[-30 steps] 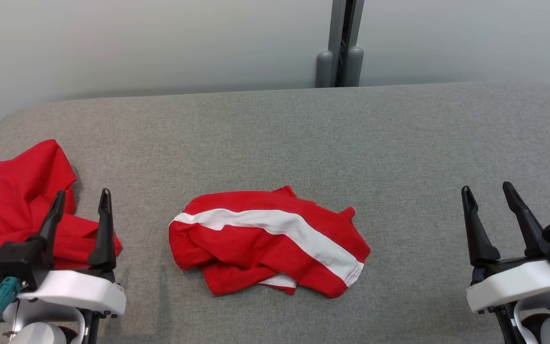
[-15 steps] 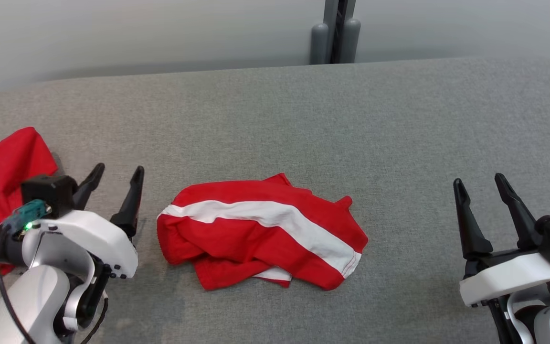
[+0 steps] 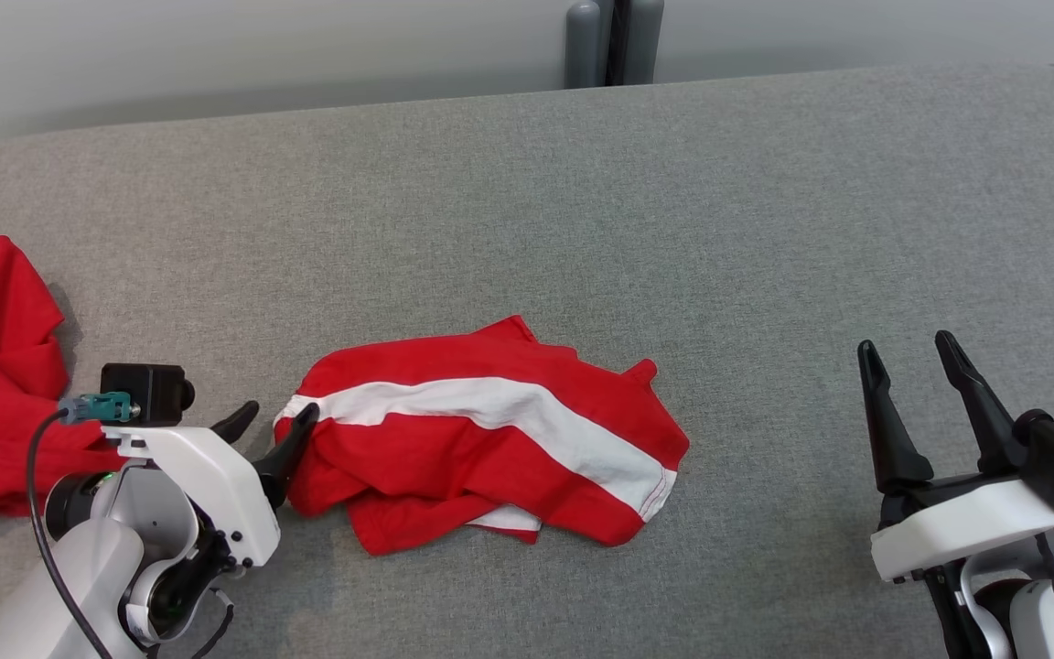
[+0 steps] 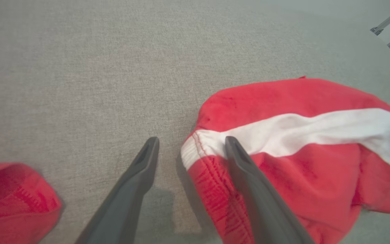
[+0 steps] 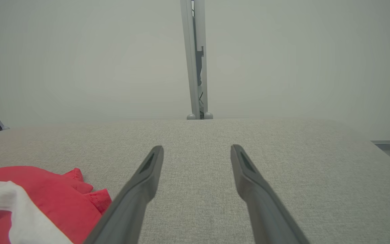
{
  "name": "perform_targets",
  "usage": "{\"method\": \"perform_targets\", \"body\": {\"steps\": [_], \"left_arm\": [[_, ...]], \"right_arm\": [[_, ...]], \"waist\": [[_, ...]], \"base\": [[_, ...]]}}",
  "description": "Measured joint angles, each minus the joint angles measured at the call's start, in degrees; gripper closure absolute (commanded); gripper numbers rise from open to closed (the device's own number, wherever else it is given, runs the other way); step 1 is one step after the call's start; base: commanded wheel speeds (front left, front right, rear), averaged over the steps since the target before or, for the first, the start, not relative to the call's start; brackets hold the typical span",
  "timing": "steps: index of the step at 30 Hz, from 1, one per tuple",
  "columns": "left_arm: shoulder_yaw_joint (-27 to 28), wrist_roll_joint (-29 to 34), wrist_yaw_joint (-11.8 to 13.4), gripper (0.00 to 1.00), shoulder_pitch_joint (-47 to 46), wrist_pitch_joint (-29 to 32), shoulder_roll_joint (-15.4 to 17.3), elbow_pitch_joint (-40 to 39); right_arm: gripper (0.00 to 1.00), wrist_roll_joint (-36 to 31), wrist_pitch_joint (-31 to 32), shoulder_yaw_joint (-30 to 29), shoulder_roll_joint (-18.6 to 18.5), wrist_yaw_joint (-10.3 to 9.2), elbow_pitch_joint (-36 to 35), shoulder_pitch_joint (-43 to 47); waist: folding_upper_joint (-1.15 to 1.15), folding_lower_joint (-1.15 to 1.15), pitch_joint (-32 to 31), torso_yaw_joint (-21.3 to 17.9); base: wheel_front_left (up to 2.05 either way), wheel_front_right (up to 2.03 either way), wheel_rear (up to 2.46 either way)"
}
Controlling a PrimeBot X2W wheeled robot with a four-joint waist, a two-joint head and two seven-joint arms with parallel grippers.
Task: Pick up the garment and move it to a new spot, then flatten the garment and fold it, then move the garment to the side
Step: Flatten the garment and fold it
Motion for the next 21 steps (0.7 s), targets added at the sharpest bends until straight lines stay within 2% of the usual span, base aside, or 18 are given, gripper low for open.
{"method": "perform_targets", "body": {"steps": [1, 2, 4, 5, 13, 18, 21], "left_arm": [[0.03, -1.09, -0.98, 0.0, -0.02, 0.69, -0.26, 0.58], [-0.1, -1.13, -1.42, 0.07, -0.07, 1.11, -0.25, 0.87], [-0.01, -1.74, -2.09, 0.89, -0.16, 1.05, -0.31, 1.13], [-0.04, -1.78, -2.14, 1.0, -0.25, 1.04, -0.32, 1.22], [-0.24, -1.27, -2.45, 1.0, -0.73, -0.19, -0.25, 1.26], [-0.6, -1.04, -2.64, 1.0, -0.99, -0.09, -0.27, 1.02], [-0.7, -0.92, -2.63, 1.0, -1.1, -0.09, -0.33, 0.98]], "right_arm": [[0.0, 0.01, -0.16, 0.01, 0.0, 0.0, 0.36, -0.08], [0.0, 0.01, -0.19, -0.01, 0.0, 0.0, 0.48, -0.09], [0.0, 0.21, -0.25, -0.05, 0.0, 0.0, 0.77, -0.1], [0.0, 0.33, -0.26, -0.02, 0.01, 0.0, 0.87, -0.11], [0.0, 0.66, 0.71, 1.51, -0.01, 0.0, 2.35, -0.07], [0.0, 1.65, 1.38, 5.81, -0.02, 0.0, 5.81, 0.3], [0.0, 3.02, 1.45, 10.72, -0.02, 0.0, 9.21, 0.31]], "waist": [[0.0, 0.0, 0.06, -0.02], [0.0, 0.0, 0.08, -0.01], [0.0, 0.0, 0.09, 0.02], [0.0, 0.0, 0.07, 0.04], [0.0, 0.0, 0.23, 0.45], [0.0, 0.0, 0.55, 0.82], [0.0, 0.0, 0.79, 1.01]], "base": [[0.0, 0.0, 0.0], [0.0, 0.0, 0.0], [0.0, 0.0, 0.0], [0.0, 0.0, 0.0], [0.0, 0.0, 0.0], [0.0, 0.0, 0.0], [0.0, 0.0, 0.0]]}}
